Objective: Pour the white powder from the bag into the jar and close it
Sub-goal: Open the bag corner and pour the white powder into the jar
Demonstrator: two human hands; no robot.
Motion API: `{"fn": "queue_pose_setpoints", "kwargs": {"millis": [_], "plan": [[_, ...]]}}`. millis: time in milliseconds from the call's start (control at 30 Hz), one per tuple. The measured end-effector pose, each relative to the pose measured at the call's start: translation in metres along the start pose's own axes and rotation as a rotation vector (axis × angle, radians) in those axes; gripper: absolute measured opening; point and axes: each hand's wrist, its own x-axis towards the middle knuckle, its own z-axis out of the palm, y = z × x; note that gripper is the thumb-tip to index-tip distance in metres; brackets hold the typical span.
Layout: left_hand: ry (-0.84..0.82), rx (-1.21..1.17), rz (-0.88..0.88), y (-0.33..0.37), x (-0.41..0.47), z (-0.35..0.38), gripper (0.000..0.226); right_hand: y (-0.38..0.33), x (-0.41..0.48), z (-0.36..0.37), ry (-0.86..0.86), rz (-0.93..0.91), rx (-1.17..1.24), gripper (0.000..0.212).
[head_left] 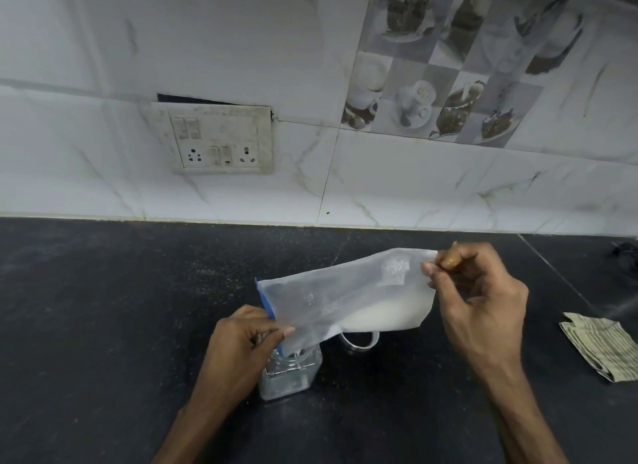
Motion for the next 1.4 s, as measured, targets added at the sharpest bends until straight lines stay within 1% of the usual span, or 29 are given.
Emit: {"fn": "queue_pose_setpoints", "kwargs": {"millis": [67, 100, 133, 267, 300, 333, 400, 500, 567, 733, 867, 967, 1100, 1133, 1300, 1400], "plan": [[0.002, -0.023, -0.011, -0.002, -0.001, 0.000, 0.023, 0.004, -0.002, 0.001, -0.041, -0.063, -0.064, 0.031], [0.007, -0.027, -0.015, -0.003, -0.001, 0.000, 0.025, 0.005, -0.002, 0.000, -0.062, -0.066, -0.069, 0.038], [0.009, -0.029, -0.014, -0.003, -0.001, 0.000, 0.032, 0.004, -0.002, 0.000, -0.086, -0.056, -0.055, 0.042], [0.004, -0.058, 0.002, -0.001, -0.001, -0.002, 0.050, 0.003, -0.005, -0.003, -0.169, -0.103, -0.060, 0.043], [0.011, -0.069, 0.009, 0.001, -0.001, -0.002, 0.047, 0.005, -0.006, -0.003, -0.178, -0.111, -0.076, 0.046], [0.012, -0.081, 0.019, 0.001, 0.000, -0.002, 0.039, 0.007, -0.007, -0.002, -0.180, -0.105, -0.083, 0.048], [0.006, -0.108, 0.030, 0.003, 0.000, -0.003, 0.024, 0.008, -0.007, -0.002, -0.175, -0.068, -0.058, 0.048], [0.001, -0.147, 0.006, 0.003, 0.000, -0.003, 0.017, 0.005, -0.008, -0.003, -0.164, 0.095, 0.076, 0.052], [-0.004, -0.149, -0.015, 0.001, 0.000, -0.002, 0.012, 0.003, -0.009, -0.004, -0.145, 0.163, 0.105, 0.052], [-0.018, -0.157, -0.024, 0.006, 0.000, -0.001, 0.018, -0.003, -0.010, -0.002, -0.058, 0.147, 0.070, 0.042], [0.005, -0.122, -0.011, 0.003, 0.000, 0.000, 0.036, -0.007, -0.015, 0.002, 0.011, 0.092, 0.050, 0.038], [0.012, -0.151, -0.040, 0.002, -0.001, 0.000, 0.042, -0.007, -0.016, 0.007, 0.047, 0.080, 0.073, 0.035], [0.005, -0.214, -0.069, 0.006, -0.003, 0.000, 0.022, -0.007, -0.020, 0.011, 0.055, 0.091, 0.127, 0.046], [0.006, -0.209, -0.073, 0.004, -0.003, 0.000, 0.020, -0.009, -0.020, 0.012, 0.047, 0.085, 0.130, 0.048], [0.018, -0.174, -0.089, -0.001, -0.004, 0.002, 0.029, -0.013, -0.018, 0.013, 0.059, 0.100, 0.182, 0.057], [0.024, -0.153, -0.079, -0.001, -0.003, 0.002, 0.033, -0.014, -0.017, 0.013, 0.071, 0.089, 0.174, 0.057]]}}
